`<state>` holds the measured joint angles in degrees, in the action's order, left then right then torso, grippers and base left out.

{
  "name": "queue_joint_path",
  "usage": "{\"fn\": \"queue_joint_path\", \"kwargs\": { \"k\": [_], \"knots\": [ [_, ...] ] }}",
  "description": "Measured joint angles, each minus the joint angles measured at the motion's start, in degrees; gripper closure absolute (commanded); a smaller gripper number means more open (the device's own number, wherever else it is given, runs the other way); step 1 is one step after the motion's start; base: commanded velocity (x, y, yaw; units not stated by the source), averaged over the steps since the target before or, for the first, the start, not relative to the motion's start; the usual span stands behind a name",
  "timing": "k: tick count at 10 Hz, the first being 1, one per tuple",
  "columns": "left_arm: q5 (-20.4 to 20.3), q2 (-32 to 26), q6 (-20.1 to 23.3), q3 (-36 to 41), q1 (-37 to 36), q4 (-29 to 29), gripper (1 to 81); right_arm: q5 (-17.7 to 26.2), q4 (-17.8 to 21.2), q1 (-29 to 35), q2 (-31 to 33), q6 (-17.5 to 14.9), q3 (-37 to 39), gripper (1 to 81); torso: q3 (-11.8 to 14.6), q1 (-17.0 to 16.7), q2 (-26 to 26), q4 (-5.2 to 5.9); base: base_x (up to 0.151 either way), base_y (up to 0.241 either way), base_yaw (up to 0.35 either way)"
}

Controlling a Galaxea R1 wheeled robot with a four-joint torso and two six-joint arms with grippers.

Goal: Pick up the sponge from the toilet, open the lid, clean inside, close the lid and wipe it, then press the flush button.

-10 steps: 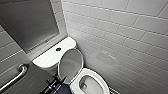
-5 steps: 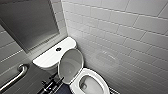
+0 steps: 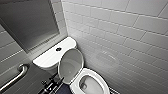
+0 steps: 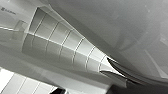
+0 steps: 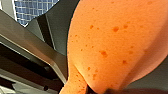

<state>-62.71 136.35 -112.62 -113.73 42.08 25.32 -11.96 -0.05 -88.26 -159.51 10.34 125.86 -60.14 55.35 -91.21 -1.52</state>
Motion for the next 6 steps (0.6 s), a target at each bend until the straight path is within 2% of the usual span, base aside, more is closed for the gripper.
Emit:
{"fn": "queue_joint_path", "kwargs": {
  "k": [2, 5, 6],
  "knots": [
    [-0.07, 0.0, -0.85, -0.11, 0.02, 0.17, 1.0, 0.0, 0.0, 0.02, -0.02, 0.0, 0.0, 81.1, 0.0, 0.0, 0.0, 0.0, 0.0, 0.0, 0.0],
    [-1.43, 0.98, -10.07, -1.51, 0.26, 0.06, 1.0, 0.0, 0.0, 0.02, -0.05, 0.0, 0.0, 81.1, 0.0, 0.0, 0.0, 0.0, 0.0, 0.0, 0.0],
    [-2.34, 1.71, -11.09, -2.23, 0.5, -0.05, 1.0, 0.0, 0.02, 0.02, -0.07, 0.0, 0.0, 81.1, 0.0, 0.0, 0.0, 0.0, 0.0, 0.0, 0.0]
  ]
}}
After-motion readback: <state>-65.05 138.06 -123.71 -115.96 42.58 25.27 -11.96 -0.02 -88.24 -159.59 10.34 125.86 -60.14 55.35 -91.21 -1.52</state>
